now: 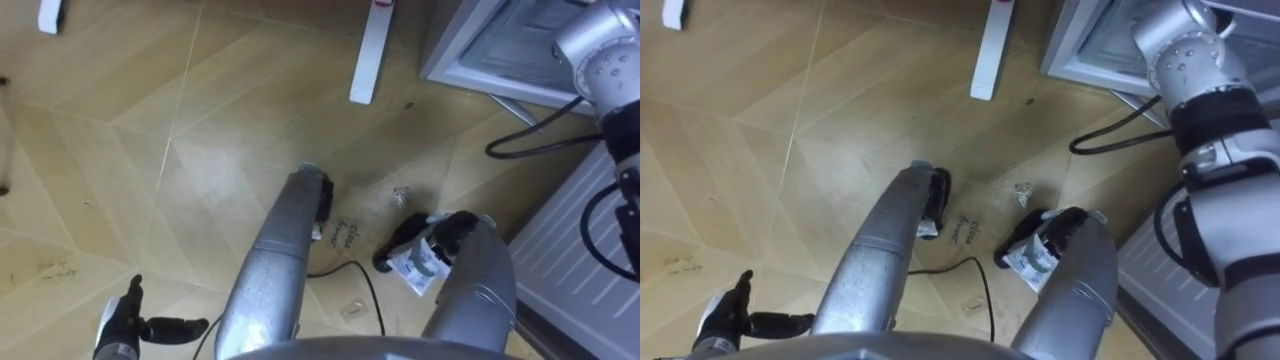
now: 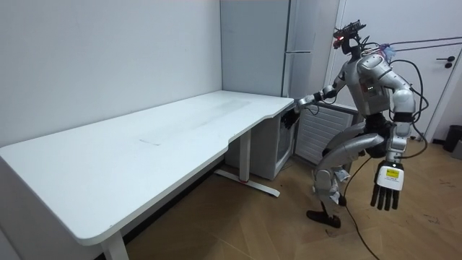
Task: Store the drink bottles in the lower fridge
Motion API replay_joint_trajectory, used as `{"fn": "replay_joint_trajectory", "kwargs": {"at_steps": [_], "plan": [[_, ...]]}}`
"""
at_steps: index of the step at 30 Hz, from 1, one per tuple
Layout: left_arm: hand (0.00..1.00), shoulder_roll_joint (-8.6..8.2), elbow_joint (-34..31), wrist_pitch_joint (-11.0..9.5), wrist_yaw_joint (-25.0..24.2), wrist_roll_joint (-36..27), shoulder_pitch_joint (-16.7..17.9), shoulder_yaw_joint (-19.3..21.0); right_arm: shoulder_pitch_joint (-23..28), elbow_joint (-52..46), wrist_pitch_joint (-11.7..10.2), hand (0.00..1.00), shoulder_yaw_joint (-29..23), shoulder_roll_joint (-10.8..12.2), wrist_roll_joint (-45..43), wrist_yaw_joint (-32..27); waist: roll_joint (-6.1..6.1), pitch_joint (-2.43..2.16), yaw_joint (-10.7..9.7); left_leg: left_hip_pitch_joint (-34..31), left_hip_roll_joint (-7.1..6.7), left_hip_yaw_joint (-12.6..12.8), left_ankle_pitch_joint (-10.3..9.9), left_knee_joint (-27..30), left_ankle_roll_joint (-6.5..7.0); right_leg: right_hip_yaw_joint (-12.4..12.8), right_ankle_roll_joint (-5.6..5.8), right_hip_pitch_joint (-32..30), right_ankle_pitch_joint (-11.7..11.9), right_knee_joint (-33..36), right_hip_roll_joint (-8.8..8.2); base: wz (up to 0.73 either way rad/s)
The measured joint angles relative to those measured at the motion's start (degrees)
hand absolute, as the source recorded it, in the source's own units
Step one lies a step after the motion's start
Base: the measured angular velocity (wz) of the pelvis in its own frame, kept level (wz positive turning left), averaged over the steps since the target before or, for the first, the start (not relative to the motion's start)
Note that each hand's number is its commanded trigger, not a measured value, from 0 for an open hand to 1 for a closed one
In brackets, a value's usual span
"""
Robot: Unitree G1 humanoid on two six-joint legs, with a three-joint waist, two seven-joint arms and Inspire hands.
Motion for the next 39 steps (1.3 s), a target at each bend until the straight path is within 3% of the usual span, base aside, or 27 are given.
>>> {"fn": "replay_joint_trajectory", "kwargs": {"at_steps": [4,7,15,18,20,23,29,36,37,38,39], "plan": [[0.00,0.07,-0.26,-0.16,-0.22,-0.04,-0.20,0.02,0.13,2.94,-0.01,0.00,0.03,-0.06,1.44,4.88,0.01,0.00,0.06,1.46,0.11,0.26,0.59,-1.53,0.06,-0.02,0.05,1.22,0.74,-1.54,0.33,-0.04],[0.00,0.07,-0.30,0.32,-1.07,0.17,-0.19,-0.05,0.04,5.62,-0.01,0.00,-0.05,-0.37,2.86,9.45,0.00,0.00,0.47,2.25,0.82,0.31,0.69,-2.61,0.18,-0.33,0.89,2.06,1.23,-3.30,1.33,-0.09],[0.00,0.15,-0.36,0.96,-3.61,0.28,-2.13,0.07,0.10,13.48,0.48,0.00,-0.05,-0.81,4.45,21.67,-0.18,0.12,0.30,6.71,0.84,1.56,3.22,-9.20,0.86,-0.29,1.37,5.26,4.01,-8.83,2.15,-0.01],[0.00,0.18,1.04,0.92,-4.09,0.20,-4.12,0.08,0.82,15.32,1.42,0.00,-0.19,-0.81,4.60,27.00,-0.54,0.33,-0.17,8.99,0.95,2.19,4.04,-11.90,1.06,0.02,1.33,6.80,5.29,-11.28,2.71,-0.10],[0.00,0.26,2.57,0.89,-4.11,0.17,-5.97,0.27,1.16,16.20,2.25,0.00,-0.47,-0.81,4.64,30.71,-1.41,0.85,-0.39,10.49,1.71,3.56,4.33,-13.45,1.28,0.89,1.30,7.29,6.11,-12.76,3.45,-0.22],[0.00,0.23,4.28,0.91,-4.89,0.17,-6.94,1.03,3.00,16.88,3.83,0.00,-1.06,-0.85,4.43,35.86,-1.59,0.95,-0.92,12.31,2.40,3.67,4.32,-14.75,1.29,0.23,1.32,9.62,7.09,-15.19,4.50,-0.14],[0.00,0.22,8.12,1.14,-5.59,-0.74,-8.86,2.23,8.75,18.67,3.63,0.00,-1.42,-0.92,-7.67,45.71,-2.07,0.89,-1.59,16.64,3.30,4.94,4.35,-18.02,1.57,0.37,2.76,14.00,8.20,-19.81,6.31,-0.05],[0.00,0.02,10.58,1.47,-5.82,-0.27,-9.74,3.62,20.46,12.44,0.67,0.00,-4.89,-1.33,-24.07,52.15,-2.83,0.39,-2.54,25.46,5.44,6.35,4.26,-23.60,1.67,0.77,3.72,22.83,11.24,-28.73,10.53,-0.21],[0.00,-0.13,10.87,1.46,-5.80,-0.27,-9.58,4.20,22.97,11.15,0.03,0.00,-6.15,-1.21,-26.37,52.41,-3.05,0.08,-2.80,27.39,5.76,6.77,4.26,-24.67,1.67,0.83,3.91,24.74,11.74,-30.29,11.15,-0.14],[0.00,-0.24,11.57,1.51,-5.66,-0.28,-9.45,4.44,25.41,9.77,-0.39,0.00,-7.42,-1.20,-27.79,52.50,-3.11,-0.67,-3.36,29.13,5.87,6.85,4.32,-25.95,1.61,0.81,4.12,26.55,12.30,-32.09,11.73,-0.15],[0.00,-0.35,11.80,1.52,-5.60,-0.27,-9.44,4.55,26.63,9.26,-0.59,0.00,-7.94,-1.10,-28.41,52.58,-3.13,-0.91,-3.43,30.12,5.93,6.94,4.34,-26.54,1.57,0.82,4.24,27.52,12.56,-32.95,12.00,-0.13]]}}
